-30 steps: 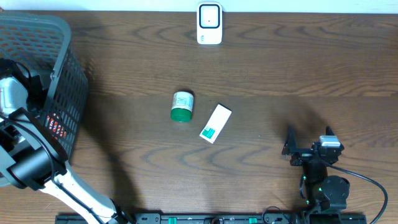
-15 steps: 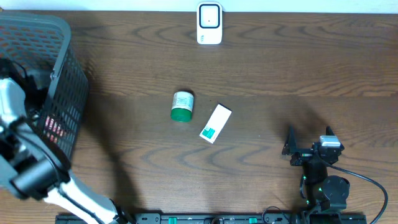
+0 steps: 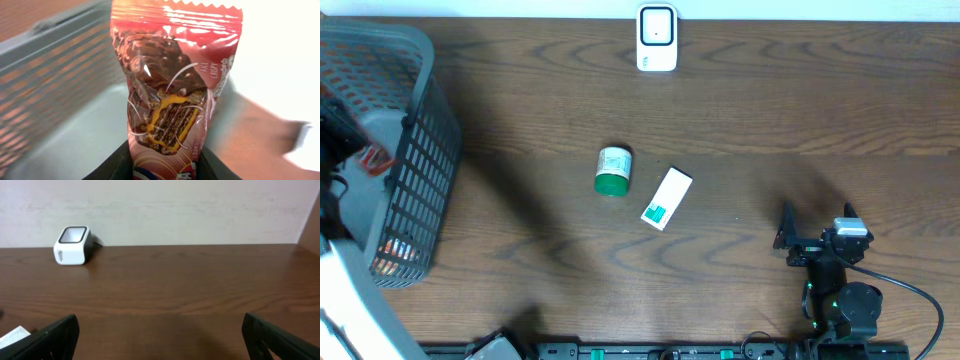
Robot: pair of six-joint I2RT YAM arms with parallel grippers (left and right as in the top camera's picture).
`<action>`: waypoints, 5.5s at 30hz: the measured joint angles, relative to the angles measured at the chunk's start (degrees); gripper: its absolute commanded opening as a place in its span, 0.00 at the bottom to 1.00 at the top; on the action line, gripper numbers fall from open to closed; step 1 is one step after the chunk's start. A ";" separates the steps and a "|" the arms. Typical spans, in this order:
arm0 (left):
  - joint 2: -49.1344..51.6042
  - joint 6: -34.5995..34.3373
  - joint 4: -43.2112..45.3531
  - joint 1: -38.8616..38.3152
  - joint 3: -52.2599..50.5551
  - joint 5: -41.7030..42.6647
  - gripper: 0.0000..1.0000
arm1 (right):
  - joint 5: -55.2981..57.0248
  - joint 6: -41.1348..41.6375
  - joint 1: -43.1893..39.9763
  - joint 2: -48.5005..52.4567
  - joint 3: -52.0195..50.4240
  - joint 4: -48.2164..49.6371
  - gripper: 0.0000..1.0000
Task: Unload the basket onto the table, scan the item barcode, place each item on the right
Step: 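Reach into the basket and grasp the red chocolate bar, then place the red chocolate bar on the table behind the jar, then reach into the basket and grasp a red-white snack packet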
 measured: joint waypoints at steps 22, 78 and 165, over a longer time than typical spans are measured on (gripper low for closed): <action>7.21 -10.47 15.02 -60.24 -27.52 2.45 0.41 | -0.02 0.00 0.00 0.00 0.00 0.00 0.99; -4.33 -17.70 11.30 3.58 -20.87 -20.98 0.98 | 0.00 0.00 0.00 0.00 0.00 0.02 0.99; 27.85 6.88 0.11 10.99 -22.14 -21.86 0.60 | 0.00 0.02 0.00 0.00 0.00 0.02 0.99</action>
